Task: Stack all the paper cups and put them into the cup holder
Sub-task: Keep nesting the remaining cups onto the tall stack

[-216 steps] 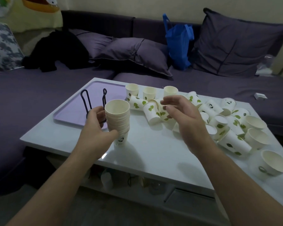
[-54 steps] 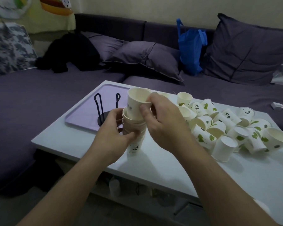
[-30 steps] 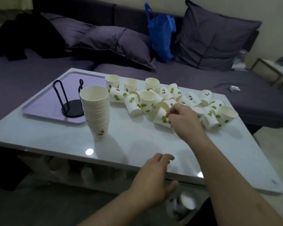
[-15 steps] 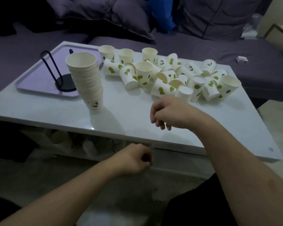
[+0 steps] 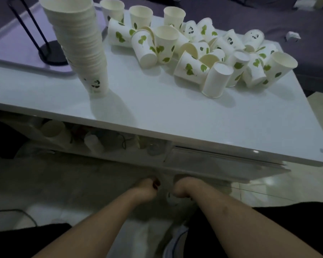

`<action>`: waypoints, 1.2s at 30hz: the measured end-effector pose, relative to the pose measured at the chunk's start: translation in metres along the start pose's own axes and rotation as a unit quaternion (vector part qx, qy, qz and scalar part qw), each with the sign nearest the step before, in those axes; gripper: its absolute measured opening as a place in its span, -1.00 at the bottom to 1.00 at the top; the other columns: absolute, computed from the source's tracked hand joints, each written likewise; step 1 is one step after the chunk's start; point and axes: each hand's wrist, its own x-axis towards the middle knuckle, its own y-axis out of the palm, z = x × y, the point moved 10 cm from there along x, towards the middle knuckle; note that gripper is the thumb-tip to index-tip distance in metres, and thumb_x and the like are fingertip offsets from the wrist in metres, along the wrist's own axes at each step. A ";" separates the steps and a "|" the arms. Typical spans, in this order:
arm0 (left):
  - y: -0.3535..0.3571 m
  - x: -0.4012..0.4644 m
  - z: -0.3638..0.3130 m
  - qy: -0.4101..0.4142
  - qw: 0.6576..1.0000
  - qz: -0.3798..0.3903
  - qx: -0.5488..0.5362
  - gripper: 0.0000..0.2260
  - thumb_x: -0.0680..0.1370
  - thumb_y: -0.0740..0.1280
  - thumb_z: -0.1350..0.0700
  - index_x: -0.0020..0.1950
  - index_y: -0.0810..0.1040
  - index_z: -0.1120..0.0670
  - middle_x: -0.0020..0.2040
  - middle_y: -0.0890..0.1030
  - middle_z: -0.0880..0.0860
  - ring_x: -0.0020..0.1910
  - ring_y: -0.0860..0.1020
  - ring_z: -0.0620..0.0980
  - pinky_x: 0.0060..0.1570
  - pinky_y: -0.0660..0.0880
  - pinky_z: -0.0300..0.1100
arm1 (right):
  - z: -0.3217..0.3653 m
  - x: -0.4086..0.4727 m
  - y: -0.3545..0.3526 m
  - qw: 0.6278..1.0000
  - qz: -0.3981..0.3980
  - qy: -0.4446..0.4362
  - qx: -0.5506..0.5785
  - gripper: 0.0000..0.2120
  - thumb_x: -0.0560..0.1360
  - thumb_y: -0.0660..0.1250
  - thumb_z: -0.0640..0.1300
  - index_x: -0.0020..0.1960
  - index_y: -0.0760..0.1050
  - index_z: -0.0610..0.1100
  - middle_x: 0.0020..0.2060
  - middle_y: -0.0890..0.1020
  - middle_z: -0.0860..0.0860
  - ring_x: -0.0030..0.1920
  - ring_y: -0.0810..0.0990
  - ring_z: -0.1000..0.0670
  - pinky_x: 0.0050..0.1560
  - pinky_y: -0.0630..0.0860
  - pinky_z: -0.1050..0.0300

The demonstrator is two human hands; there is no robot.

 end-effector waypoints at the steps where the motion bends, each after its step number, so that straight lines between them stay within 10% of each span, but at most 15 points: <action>1: 0.011 0.010 0.005 -0.009 1.000 0.002 -0.013 -0.69 0.66 0.29 0.24 0.41 0.55 0.13 0.33 0.61 0.10 0.25 0.60 0.11 0.15 0.52 -0.20 | -0.012 0.012 0.008 0.999 -0.015 0.024 0.032 -0.46 0.67 0.33 -0.03 0.57 0.37 -0.26 0.53 0.45 -0.21 0.44 0.53 -0.20 0.26 0.53 0.06; 5: 0.056 0.042 0.010 -0.027 0.997 0.040 -0.058 -0.55 0.67 0.23 0.29 0.57 0.37 0.12 0.53 0.42 0.03 0.48 0.44 0.02 0.39 0.35 -0.27 | -0.041 0.051 0.042 0.985 -0.025 0.064 0.159 -0.28 0.73 0.21 0.09 0.70 0.04 -0.27 0.68 0.20 -0.20 0.64 0.28 -0.18 0.54 0.28 0.12; 9: 0.088 0.059 0.012 -0.077 0.988 0.068 -0.116 -0.45 0.70 0.27 0.10 0.68 0.22 0.15 0.66 0.29 0.13 0.59 0.34 0.10 0.50 0.34 -0.13 | -0.047 0.080 0.067 0.977 0.005 0.064 0.203 -0.47 0.76 0.15 -0.03 0.65 0.22 -0.25 0.62 0.32 -0.21 0.58 0.39 -0.17 0.46 0.35 0.15; 16: 0.092 0.059 0.032 -0.162 0.954 0.075 -0.239 -0.73 0.60 0.33 0.24 0.25 0.67 0.29 0.09 0.72 0.29 -0.10 0.70 0.21 -0.27 0.56 -0.05 | -0.022 0.081 0.060 0.957 0.002 0.046 0.285 -0.70 0.71 0.24 -0.14 0.27 0.66 -0.26 0.17 0.71 -0.24 0.15 0.74 -0.24 -0.32 0.62 0.16; 22: 0.025 0.011 0.019 -0.118 0.962 0.044 -0.244 -0.81 0.58 0.29 0.20 0.01 0.68 0.24 -0.17 0.67 0.22 -0.39 0.62 0.13 -0.40 0.57 -0.06 | 0.011 0.031 0.027 0.936 -0.011 0.017 0.352 -0.85 0.47 0.33 -0.23 -0.13 0.69 -0.13 -0.14 0.71 -0.16 -0.12 0.70 -0.16 -0.12 0.72 -0.09; 31: -0.089 -0.124 -0.032 -0.052 0.966 -0.076 -0.243 -0.85 0.63 0.34 0.22 0.15 0.62 0.23 0.03 0.73 0.27 -0.19 0.75 0.14 -0.16 0.74 0.02 | 0.073 -0.102 -0.058 0.941 -0.205 -0.110 0.244 -0.85 0.50 0.38 -0.01 0.04 0.50 0.00 0.00 0.69 -0.03 -0.10 0.67 -0.04 -0.25 0.55 0.18; 36: -0.183 -0.217 -0.081 0.093 0.953 -0.207 -0.203 -0.89 0.60 0.42 0.10 0.09 0.70 0.06 0.02 0.74 0.15 -0.11 0.70 0.02 -0.16 0.66 -0.12 | 0.073 -0.205 -0.130 0.873 -0.280 -0.180 0.356 -0.85 0.48 0.41 -0.01 0.04 0.55 0.07 0.02 0.61 -0.02 -0.06 0.67 -0.10 -0.32 0.59 0.12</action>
